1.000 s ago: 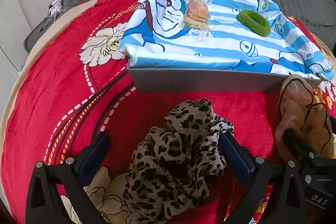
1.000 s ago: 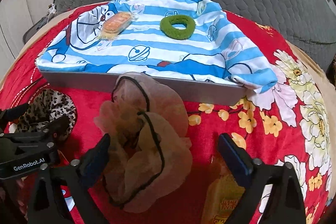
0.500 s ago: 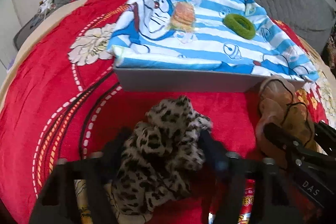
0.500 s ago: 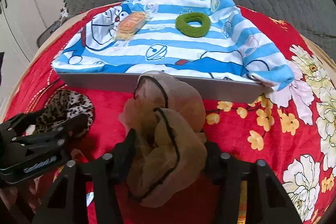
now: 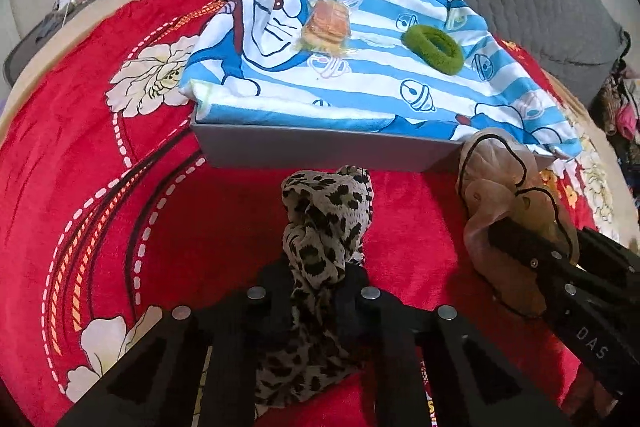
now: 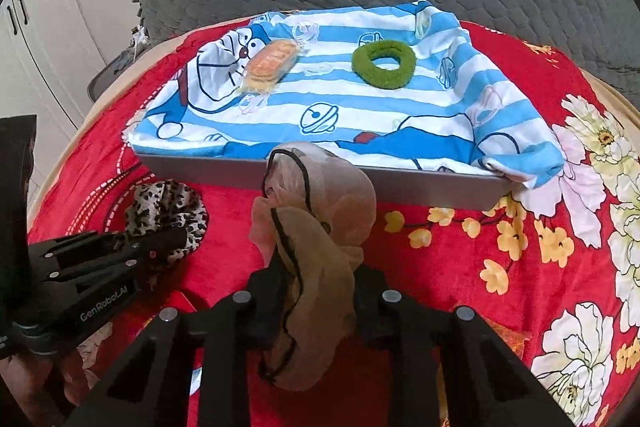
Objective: Organize objects
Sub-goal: 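Grasp the leopard scrunchie with the left gripper while the right grasps the sheer pink scrunchie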
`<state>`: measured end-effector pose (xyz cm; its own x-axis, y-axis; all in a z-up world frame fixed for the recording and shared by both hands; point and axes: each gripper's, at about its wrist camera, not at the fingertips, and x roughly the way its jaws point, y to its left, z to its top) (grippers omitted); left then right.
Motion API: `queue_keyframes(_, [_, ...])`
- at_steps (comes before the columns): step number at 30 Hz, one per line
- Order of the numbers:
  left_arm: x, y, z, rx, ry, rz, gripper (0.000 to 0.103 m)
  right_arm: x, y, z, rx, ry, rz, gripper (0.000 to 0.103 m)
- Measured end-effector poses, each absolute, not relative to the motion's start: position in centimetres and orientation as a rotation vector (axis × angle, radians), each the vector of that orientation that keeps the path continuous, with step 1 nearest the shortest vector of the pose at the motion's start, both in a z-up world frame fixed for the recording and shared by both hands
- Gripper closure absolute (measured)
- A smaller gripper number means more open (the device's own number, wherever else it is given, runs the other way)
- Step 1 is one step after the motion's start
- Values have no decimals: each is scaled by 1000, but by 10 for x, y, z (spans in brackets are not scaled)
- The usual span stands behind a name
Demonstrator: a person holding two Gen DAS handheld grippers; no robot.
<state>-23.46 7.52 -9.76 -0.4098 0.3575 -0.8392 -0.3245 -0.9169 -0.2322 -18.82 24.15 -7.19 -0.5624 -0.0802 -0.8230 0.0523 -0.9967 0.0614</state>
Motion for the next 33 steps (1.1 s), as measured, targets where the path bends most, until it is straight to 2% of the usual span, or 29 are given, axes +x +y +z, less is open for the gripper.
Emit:
queue_keyframes(13, [-227,64,-87,-1397,-102,2348,92,-186,241,-58,1379,-90,-2707,76])
queue_keyframes(33, [-163,68,-20,-1335,-35,2432,92,-125,247,-8,1290,-120,-2738,76])
